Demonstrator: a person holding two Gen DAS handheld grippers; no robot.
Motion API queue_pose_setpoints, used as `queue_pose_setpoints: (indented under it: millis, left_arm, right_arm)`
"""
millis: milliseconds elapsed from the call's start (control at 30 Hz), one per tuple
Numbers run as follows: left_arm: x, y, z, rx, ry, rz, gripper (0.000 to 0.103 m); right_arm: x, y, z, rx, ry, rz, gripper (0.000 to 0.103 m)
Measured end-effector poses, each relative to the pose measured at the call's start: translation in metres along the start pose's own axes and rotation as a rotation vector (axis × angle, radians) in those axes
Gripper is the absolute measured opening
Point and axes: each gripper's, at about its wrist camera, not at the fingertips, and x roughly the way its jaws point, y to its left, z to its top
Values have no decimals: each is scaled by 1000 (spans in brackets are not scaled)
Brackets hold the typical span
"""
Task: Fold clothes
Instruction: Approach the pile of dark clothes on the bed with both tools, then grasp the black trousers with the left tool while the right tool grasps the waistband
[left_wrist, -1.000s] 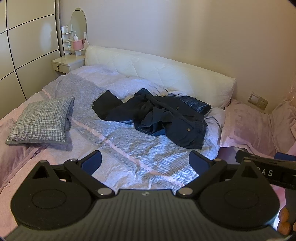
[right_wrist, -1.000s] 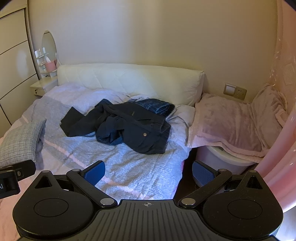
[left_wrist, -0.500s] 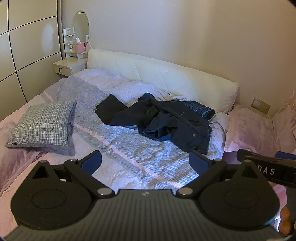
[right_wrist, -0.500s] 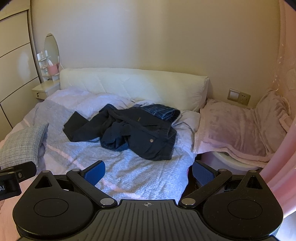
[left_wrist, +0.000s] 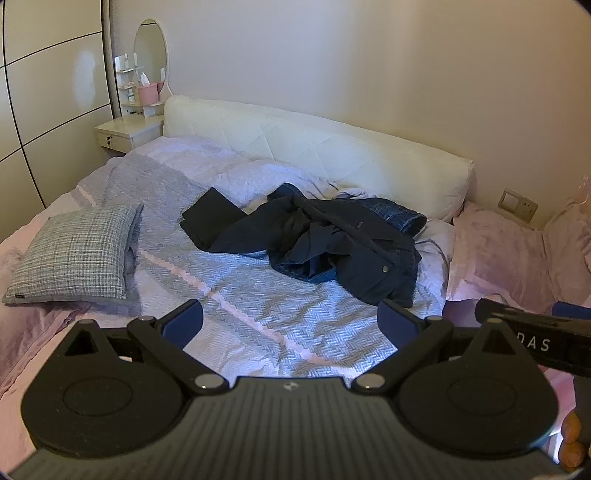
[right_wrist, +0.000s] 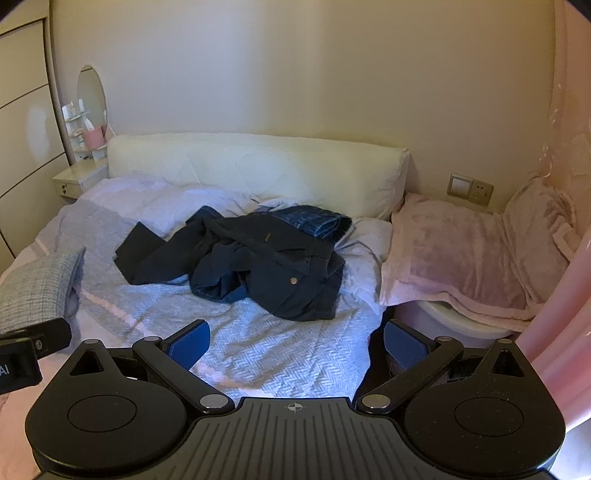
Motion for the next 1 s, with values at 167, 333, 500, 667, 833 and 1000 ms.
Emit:
queue_pose_setpoints:
  millis: [167,333,500,667,833,1000]
  left_arm:
    - [15,-2,6,1,11,-1,100]
    - [34,-6,15,4,24,0,100]
    - [56,-10,28,8,40,12,100]
    - [80,-14,45,-3,60,22,100]
    - [105,-21,63,-6,77,32,100]
    - [134,-30,80,-8,101,30,100]
  right_arm:
    - [13,-2,2,-1,11,-1,103]
    - [32,-7,9,-1,25,-6,103]
    - [55,-10,22,-5,42,0,103]
    - [78,-12,41,-22,58,12,103]
    - [105,-17,60,-40,80,14,103]
    - [131,-26,77,-49,106,13,103]
